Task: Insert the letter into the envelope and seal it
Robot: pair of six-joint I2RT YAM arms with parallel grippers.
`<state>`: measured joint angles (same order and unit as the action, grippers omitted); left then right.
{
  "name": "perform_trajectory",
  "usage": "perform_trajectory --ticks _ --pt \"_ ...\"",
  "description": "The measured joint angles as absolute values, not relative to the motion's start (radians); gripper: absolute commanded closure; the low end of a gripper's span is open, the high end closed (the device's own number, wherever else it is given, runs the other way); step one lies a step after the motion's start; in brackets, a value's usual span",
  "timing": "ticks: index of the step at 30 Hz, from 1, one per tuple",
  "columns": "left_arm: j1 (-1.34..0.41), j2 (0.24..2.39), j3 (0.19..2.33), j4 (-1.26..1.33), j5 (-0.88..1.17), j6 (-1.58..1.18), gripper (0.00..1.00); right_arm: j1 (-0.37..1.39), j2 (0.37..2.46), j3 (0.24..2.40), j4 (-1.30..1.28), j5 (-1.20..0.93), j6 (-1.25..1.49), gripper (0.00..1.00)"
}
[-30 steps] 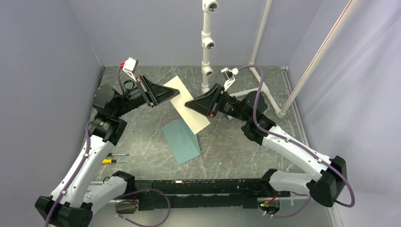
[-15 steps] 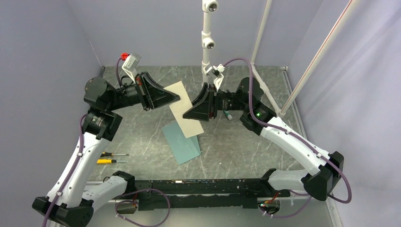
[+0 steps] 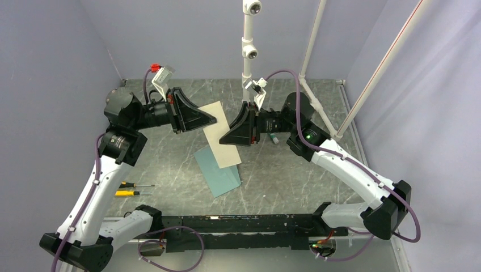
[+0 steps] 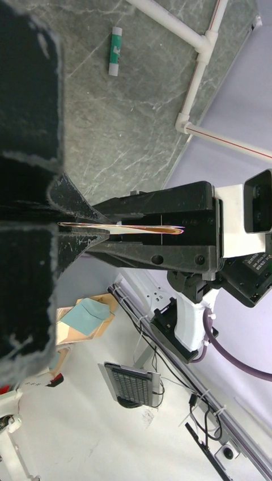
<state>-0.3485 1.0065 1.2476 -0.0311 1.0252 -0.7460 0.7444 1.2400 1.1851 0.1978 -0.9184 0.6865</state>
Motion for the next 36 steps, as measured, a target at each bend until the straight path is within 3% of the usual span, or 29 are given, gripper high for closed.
perform_trajectory --ticks 2,5,6,9,11,15,17,23,29,36 --pt "-0.348 1.005 1.248 -0.033 1.029 -0.744 0.98 0.744 1.241 1.185 0.207 -0.919 0.696 0.82" --pt "-0.348 1.005 1.248 -0.035 1.035 -0.741 0.97 0.744 1.244 1.185 0.218 -0.917 0.706 1.0" --pt "-0.348 1.004 1.248 -0.039 1.035 -0.736 0.93 0.744 1.246 1.185 0.219 -0.915 0.712 1.0" --pt "-0.348 0.998 1.25 -0.07 1.026 -0.706 0.51 0.745 1.251 1.185 0.213 -0.894 0.715 1.0" --pt "-0.348 0.99 1.255 -0.124 1.007 -0.667 0.3 0.744 1.253 1.185 0.194 -0.851 0.702 1.0" --pt "-0.35 0.97 1.279 -0.318 0.857 -0.605 0.14 0.745 1.263 1.177 0.099 -0.704 0.652 1.0" --pt "-0.35 0.963 1.279 -0.427 0.739 -0.598 0.12 0.744 1.273 1.148 0.047 -0.609 0.626 1.0" --pt "-0.349 0.96 1.122 -0.701 0.418 -0.684 0.19 0.743 1.359 0.97 0.003 -0.427 0.603 1.0" --pt "-0.349 0.969 0.857 -0.798 0.313 -0.834 0.28 0.743 1.503 0.816 0.045 -0.34 0.599 1.0" --pt "-0.349 1.053 0.755 -0.788 0.263 -0.916 0.3 0.743 1.594 0.776 0.236 -0.256 0.54 1.0"
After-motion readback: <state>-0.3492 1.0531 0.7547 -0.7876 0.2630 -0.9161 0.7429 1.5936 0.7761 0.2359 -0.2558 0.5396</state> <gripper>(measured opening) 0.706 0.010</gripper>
